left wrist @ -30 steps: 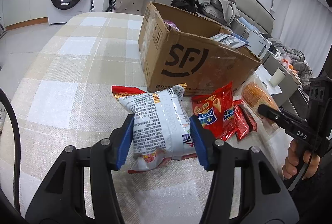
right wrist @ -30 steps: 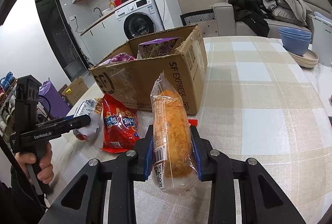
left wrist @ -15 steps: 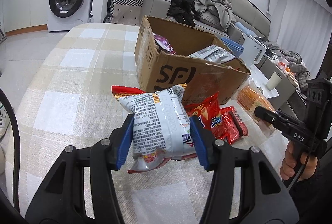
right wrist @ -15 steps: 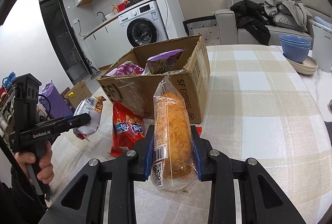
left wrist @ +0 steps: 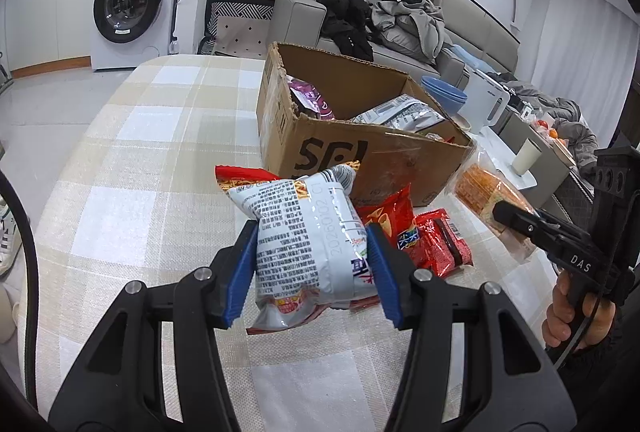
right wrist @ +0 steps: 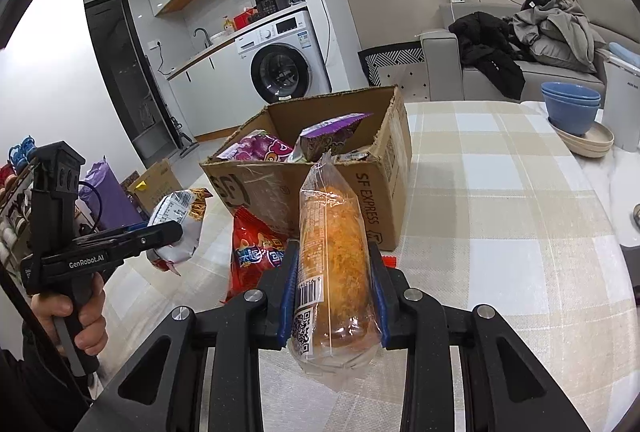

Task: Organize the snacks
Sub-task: 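Lift and carry the white chip bag and bread loaf over the box with both grippers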

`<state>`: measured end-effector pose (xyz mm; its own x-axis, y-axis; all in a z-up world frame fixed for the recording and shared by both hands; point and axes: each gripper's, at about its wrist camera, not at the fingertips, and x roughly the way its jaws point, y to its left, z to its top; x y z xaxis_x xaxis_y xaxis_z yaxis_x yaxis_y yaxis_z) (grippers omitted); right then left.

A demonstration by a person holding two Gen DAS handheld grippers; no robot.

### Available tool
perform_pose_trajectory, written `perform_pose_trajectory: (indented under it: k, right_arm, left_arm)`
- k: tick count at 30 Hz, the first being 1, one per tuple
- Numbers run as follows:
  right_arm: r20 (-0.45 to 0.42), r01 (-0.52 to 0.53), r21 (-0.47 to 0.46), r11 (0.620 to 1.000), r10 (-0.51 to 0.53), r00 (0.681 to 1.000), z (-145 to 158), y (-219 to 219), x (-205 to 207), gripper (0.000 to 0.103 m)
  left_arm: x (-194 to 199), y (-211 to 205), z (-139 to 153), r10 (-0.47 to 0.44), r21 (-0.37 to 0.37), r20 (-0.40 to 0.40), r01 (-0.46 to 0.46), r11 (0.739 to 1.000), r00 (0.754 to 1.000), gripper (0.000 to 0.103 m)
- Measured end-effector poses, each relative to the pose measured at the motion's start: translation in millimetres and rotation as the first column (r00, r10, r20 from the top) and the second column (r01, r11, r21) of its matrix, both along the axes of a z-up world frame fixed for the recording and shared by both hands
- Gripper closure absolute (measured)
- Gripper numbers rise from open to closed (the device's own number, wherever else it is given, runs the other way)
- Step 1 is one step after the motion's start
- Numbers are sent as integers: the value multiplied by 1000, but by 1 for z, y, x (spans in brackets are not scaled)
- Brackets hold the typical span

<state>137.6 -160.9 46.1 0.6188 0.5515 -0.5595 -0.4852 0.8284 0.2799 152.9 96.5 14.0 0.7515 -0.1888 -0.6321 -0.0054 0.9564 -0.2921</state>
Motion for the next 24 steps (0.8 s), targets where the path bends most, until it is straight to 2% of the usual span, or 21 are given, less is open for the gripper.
perform_pose_trajectory:
  k: [16,24]
  right_arm:
    - [75,-4,56,998,0,997,27,4,-12,72]
    - [116,-7,71,997,-2,993,47,11,-6,72]
  left_arm:
    - [-9,0,40,2,40,64,-5,999,998,53]
    - [-2,0,70,-9,53,110,4,999,994,53]
